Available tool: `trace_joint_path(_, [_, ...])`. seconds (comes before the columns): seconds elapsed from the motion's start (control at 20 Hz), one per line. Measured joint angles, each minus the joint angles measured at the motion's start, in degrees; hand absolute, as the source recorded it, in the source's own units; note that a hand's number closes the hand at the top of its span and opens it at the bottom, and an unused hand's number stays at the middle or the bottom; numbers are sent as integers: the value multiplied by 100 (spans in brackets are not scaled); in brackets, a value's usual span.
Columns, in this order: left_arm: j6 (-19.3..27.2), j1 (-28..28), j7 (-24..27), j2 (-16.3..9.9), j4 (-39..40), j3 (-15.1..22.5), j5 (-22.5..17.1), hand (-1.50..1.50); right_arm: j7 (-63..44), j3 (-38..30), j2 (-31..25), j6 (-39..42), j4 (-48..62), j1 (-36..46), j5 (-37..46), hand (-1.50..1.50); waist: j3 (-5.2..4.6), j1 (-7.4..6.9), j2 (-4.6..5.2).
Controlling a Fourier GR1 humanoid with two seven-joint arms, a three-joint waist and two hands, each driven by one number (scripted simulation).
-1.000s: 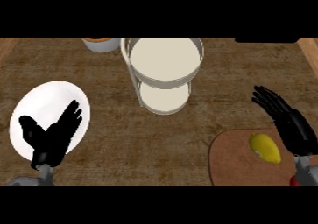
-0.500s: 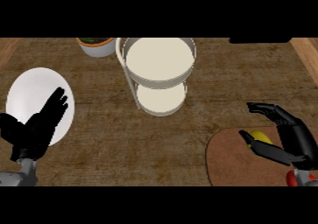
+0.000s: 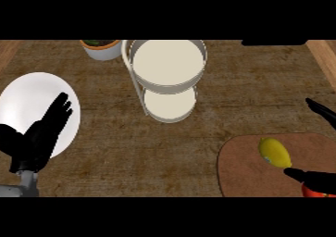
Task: Pick the lemon from the cutting board and place it in the tiered basket
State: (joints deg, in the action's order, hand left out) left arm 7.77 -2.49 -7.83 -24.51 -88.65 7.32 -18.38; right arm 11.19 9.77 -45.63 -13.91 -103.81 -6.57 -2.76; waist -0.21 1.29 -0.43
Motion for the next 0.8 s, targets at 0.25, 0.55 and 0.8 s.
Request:
trace_joint_path(0.25, [21,-3,-37,24,-28,31,53,0,-905,101,-1348,663,-531,-185,766,-150,-17,0,-1])
trace_joint_path(0.55, [-87,-14,1,51,-2,22,65,0,-2384,399,-2253,1664,-1613,-304,983,-150,-5,-51,17])
trace_joint_path(0.8, [-178,-26,-57,121,-42,-60,119,0,-3535,773,-1842,2016,-2097,-42,1416,-150,10,-121,34])
